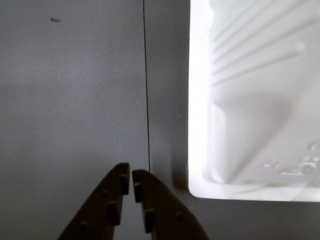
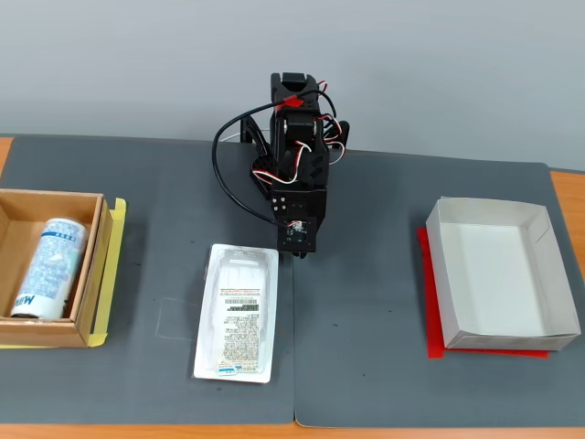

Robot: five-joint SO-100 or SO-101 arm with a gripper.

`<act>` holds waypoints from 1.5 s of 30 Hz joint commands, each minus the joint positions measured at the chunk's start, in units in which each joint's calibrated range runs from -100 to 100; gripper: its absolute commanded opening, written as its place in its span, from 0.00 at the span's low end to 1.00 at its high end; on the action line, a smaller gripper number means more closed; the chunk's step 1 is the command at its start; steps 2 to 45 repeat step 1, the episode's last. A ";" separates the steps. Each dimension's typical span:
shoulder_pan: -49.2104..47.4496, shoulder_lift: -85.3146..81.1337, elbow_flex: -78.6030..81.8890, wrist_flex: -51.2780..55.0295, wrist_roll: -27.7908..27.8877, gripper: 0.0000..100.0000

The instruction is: Pick the can and put it in the brown box

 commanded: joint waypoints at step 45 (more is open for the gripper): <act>0.28 -0.17 -3.07 -0.07 -0.31 0.01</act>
